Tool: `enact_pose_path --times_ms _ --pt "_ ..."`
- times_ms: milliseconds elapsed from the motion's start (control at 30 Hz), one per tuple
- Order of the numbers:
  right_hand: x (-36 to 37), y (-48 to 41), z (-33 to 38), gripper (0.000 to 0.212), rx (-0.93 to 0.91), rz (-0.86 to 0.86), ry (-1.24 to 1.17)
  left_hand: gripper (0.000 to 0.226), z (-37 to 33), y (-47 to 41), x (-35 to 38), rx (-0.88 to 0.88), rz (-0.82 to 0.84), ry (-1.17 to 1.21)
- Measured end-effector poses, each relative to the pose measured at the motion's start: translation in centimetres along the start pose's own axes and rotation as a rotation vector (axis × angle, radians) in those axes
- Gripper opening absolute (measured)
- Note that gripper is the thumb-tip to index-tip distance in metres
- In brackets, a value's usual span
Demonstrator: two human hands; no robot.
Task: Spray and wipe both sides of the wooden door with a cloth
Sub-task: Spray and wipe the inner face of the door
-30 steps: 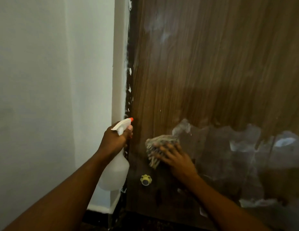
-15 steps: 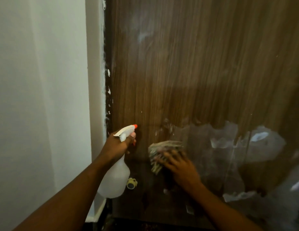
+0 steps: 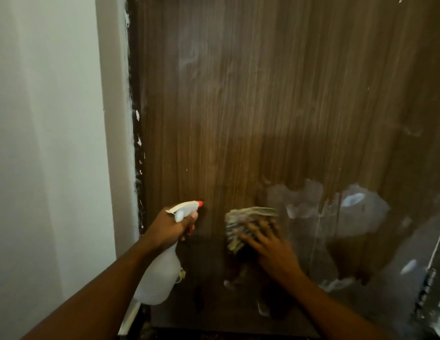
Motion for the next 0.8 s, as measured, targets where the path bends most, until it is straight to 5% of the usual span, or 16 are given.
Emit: enact_pose_path --times_ms 167,267,433,567,700,800 --pt "-4.2 -1.0 -6.8 0.073 0.472 -0.165 -0.124 0.014 -0.3 0.5 1.3 0.018 0.016 0.057" --pt "-5.5 -7.3 -4.6 0.075 0.378 -0.242 -0.152 0.019 -1.5 0.8 2.4 0.075 0.005 0.074" --pt "-1.1 -3.1 1.3 0.078 0.012 -0.022 -0.124 0.011 -3.3 1.1 5.1 0.115 -0.014 0.080" --pt "0.0 4.7 -3.9 0.075 0.319 -0.011 -0.207 0.010 -4.0 0.7 6.6 0.105 0.045 0.044" --pt "-2.7 1.7 -9.0 0.064 0.664 -0.143 -0.286 0.020 -4.6 0.5 8.3 0.123 0.089 0.032" --pt "-3.4 0.0 -9.3 0.065 0.587 -0.150 -0.241 0.020 -5.1 0.4 10.3 0.131 0.115 0.051"
Point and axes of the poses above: each hand's wrist, its own y-axis away from the middle knuckle, its own x-axis out of the palm, z = x × y, the point moved 3 cm from there along -y, towards the middle knuckle, and after that the axes turned 5 degrees about -x, right-handed, at the moved point
